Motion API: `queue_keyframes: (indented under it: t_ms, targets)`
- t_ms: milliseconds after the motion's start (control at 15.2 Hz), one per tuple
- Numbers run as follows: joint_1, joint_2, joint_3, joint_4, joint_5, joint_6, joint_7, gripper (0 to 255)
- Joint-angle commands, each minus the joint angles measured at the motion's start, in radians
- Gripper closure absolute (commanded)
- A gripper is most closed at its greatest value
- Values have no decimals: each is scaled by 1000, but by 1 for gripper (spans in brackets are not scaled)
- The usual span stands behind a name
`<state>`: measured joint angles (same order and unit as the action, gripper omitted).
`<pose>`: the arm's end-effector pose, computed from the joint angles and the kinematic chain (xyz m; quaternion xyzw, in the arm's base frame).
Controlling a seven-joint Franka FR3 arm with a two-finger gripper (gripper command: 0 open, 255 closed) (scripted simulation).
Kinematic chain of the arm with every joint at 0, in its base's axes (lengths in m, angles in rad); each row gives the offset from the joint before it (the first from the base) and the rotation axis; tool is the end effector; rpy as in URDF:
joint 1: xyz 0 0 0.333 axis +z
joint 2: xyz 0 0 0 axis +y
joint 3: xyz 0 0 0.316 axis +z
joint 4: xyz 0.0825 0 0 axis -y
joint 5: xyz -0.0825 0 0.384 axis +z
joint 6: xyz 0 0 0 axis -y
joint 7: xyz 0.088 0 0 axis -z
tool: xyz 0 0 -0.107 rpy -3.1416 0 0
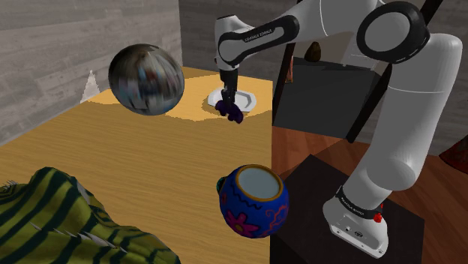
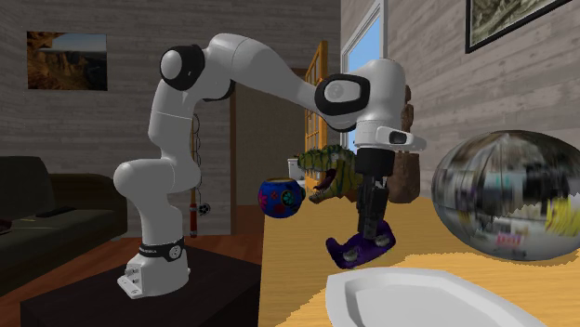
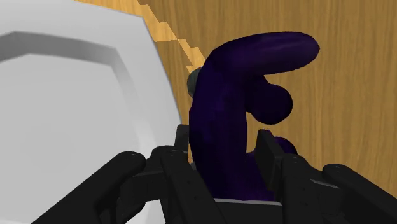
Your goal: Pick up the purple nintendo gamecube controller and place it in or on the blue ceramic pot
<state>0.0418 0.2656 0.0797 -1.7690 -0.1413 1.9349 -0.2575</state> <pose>0.6170 0.0624 0.4039 0.9739 0.2148 -0.0526 0.0507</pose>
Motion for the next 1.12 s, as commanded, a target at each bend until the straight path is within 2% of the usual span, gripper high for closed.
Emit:
queue_keyframes:
  t_ms: [0,1056]
  targets:
    - [1,-10,1,14,2,-23,-2,255]
    - [3,-45,3,181,11,-225,-25,255]
